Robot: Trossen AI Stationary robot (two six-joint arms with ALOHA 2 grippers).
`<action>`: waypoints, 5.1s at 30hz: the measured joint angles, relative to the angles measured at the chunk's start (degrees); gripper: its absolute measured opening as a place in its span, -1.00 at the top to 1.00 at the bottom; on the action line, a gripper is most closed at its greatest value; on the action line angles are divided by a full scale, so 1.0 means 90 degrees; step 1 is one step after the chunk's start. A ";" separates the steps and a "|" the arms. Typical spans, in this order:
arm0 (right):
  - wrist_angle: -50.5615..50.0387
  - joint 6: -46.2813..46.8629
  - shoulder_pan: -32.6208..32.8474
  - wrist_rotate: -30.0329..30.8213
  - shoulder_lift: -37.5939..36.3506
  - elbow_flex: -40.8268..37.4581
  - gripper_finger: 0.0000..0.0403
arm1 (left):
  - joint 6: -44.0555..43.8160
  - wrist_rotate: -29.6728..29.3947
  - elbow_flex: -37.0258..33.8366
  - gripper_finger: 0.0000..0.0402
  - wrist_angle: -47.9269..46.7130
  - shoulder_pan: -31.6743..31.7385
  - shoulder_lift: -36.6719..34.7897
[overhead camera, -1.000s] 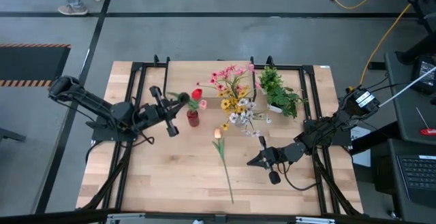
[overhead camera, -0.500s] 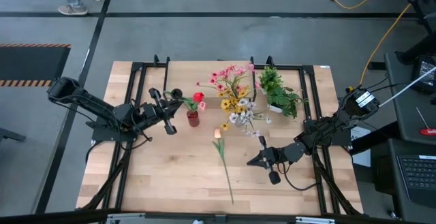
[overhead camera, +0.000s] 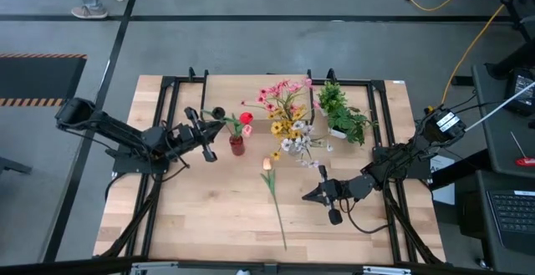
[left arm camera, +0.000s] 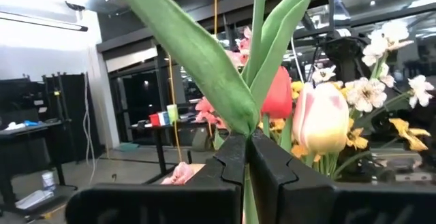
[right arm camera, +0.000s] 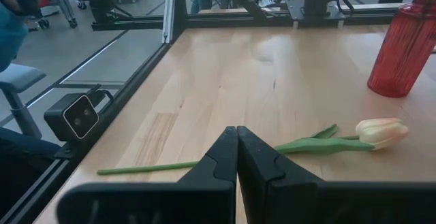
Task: Pick and place flowers into a vace then onto a shelf
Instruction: Put the black flower into the red flower vase, then put the yellow flower into the red flower vase
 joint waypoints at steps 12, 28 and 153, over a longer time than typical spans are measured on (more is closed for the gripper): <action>0.0002 -0.0002 0.0000 -0.0002 0.0000 0.0000 0.96 | -0.0619 0.0479 -0.0273 0.79 -0.0598 0.0212 0.0002; 0.0022 0.0024 0.0002 -0.0005 0.0000 0.0000 0.96 | -0.0970 0.0250 -0.0273 0.14 -0.1144 0.0203 0.0002; -0.9707 0.6494 -0.0369 0.0259 0.4282 0.6914 0.16 | -0.4445 -0.1063 0.2080 0.98 -0.6763 -0.4006 0.1724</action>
